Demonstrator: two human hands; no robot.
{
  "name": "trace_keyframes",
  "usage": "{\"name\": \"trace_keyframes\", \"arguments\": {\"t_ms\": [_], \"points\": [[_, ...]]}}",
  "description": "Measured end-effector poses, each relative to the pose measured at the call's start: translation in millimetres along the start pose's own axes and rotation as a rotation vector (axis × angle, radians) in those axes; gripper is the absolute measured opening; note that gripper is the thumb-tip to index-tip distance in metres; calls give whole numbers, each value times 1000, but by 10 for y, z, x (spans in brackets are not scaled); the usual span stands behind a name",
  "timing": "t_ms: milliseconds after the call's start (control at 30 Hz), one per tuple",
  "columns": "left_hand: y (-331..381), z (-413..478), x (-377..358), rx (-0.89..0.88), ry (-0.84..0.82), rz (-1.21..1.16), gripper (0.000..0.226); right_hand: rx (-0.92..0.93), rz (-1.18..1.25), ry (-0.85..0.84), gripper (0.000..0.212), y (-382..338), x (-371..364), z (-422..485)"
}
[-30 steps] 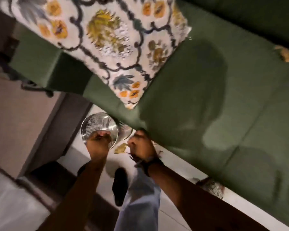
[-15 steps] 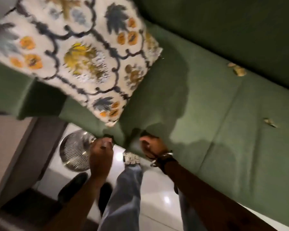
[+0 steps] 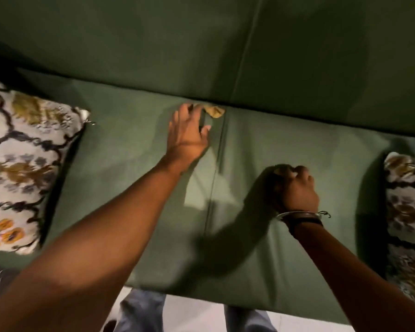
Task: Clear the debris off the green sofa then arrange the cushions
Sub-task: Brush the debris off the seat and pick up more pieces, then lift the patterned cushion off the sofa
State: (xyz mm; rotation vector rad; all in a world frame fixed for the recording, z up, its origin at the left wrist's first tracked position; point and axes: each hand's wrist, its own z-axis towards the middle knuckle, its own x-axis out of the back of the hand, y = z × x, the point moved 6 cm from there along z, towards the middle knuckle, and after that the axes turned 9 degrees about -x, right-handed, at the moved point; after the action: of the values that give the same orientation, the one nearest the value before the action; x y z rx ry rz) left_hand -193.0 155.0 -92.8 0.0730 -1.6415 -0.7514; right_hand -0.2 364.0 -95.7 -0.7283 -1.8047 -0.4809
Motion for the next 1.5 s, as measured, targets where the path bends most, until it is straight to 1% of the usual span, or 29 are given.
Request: {"name": "trace_keyframes", "arguments": {"t_ms": [67,167,267,333,367,433,533,600,633,733,800,833,900,933,1000,1033,1100,1167,1200,1233,1267,1333,1367,1400,1433,1500], "points": [[91,192,-167,-29,-30,115,47,83,7,5,25,17,-33,21],[180,316,-288,-86,-51,271,36,143,25,-6,24,73,-68,56],[155,339,-240,-100,-11,321,24,184,65,-7,23,85,-43,67],[123,230,-201,-83,-4,281,22,177,101,-2,19,51,-22,44],[98,125,-166,-42,18,224,21,180,123,-10,20,14,-19,12],[19,-200,-5,76,138,51,18,202,202,-48,20,-152,-19,-137],[-204,-939,315,234,328,-185,11,284,349,-90,13,-639,-41,-591],[-536,-1605,555,339,400,-272,10,392,414,-134,8,-1166,-132,-1062],[-756,-1989,683,415,436,-303,11,465,435,-169,9,-1474,-205,-1347],[-1563,-3195,1082,720,541,-289,11,678,475,-294,23,-2442,-495,-2299],[-2164,-3907,1338,938,543,-255,10,750,492,-410,15,-3080,-799,-2957],[-2447,-4192,1446,1016,530,-259,12,774,463,-496,13,-3375,-994,-3273],[-2910,-4559,1583,1076,477,-266,17,821,374,-715,18,-3852,-1402,-3831],[-3126,-4694,1636,1101,459,-267,17,836,356,-785,20,-4069,-1591,-4068],[-3535,-4878,1644,1174,430,-305,14,794,320,-880,26,-4409,-1928,-4393],[-3686,-4912,1613,1210,407,-339,13,763,272,-921,32,-4520,-2077,-4477],[-3972,-5071,1479,1315,290,-411,22,717,123,-966,42,-4651,-2374,-4591],[-4118,-5226,1383,1436,141,-422,35,663,-10,-933,42,-4651,-2490,-4526],[-4130,-5278,1405,1489,97,-388,42,660,-48,-912,40,-4630,-2457,-4469],[-4119,-5284,1484,1518,101,-350,47,689,-68,-897,37,-4626,-2358,-4422],[-4084,-5243,1604,1504,159,-326,47,728,-62,-885,33,-4622,-2203,-4372],[-3888,-4953,1882,1348,354,-343,36,768,62,-801,25,-4614,-1724,-4153],[-3747,-4788,1997,1274,462,-420,31,756,175,-700,21,-4597,-1428,-3976],[-3583,-4574,2122,1202,566,-547,30,731,304,-542,20,-4584,-1058,-3733],[-3429,-4342,2266,1117,644,-669,33,713,437,-362,20,-4578,-644,-3479],[-3215,-3842,2547,970,737,-852,51,722,668,-35,16,-4638,124,-2967]]}}
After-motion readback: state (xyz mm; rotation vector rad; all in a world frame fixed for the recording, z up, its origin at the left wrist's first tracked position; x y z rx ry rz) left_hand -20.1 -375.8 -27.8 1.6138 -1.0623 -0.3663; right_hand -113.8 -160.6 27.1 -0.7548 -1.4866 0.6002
